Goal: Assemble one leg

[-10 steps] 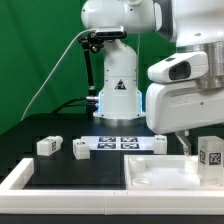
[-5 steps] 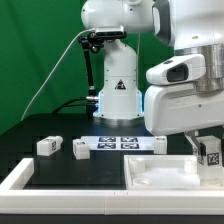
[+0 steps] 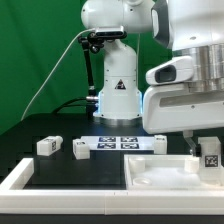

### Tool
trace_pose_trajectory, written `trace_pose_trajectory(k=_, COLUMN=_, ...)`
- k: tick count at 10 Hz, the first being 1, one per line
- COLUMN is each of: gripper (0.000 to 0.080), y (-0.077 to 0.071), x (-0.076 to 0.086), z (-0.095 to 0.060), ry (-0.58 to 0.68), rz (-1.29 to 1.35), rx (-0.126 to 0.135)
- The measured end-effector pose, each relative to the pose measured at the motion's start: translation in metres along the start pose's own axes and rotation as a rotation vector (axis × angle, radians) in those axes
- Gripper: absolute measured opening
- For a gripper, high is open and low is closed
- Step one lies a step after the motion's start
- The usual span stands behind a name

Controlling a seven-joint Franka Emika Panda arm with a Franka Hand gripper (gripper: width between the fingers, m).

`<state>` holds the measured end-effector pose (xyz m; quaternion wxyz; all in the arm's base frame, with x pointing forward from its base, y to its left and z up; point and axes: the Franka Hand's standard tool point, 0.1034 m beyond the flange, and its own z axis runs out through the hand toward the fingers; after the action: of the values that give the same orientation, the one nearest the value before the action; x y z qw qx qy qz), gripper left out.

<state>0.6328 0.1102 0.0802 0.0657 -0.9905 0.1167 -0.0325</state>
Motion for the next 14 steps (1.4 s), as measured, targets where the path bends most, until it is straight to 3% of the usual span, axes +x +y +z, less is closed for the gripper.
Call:
trace_pose_trajectory(k=9, gripper=0.0291, y=0.0108, x=-0.0003, z=0.0003, ry=0.021, rz=0.957, rx=-0.043)
trace_pose_trajectory(k=10, gripper=0.0291, y=0.0104, x=0.0, z=0.0002, ry=0.021, rz=0.898, rx=-0.042)
trace_pose_trajectory(k=12, gripper=0.0575, y=0.0088, x=-0.0006, z=0.0003, ry=0.018, rz=0.825, rx=-0.042)
trace_pose_trajectory(k=13, gripper=0.0575, y=0.0071, x=-0.0007, z=-0.0001, ry=0.016, rz=0.765, rx=-0.042)
trace_pose_trajectory(k=14, gripper=0.0636, y=0.0066, x=-0.0004, z=-0.0006, ry=0.014, rz=0.629, rx=-0.041)
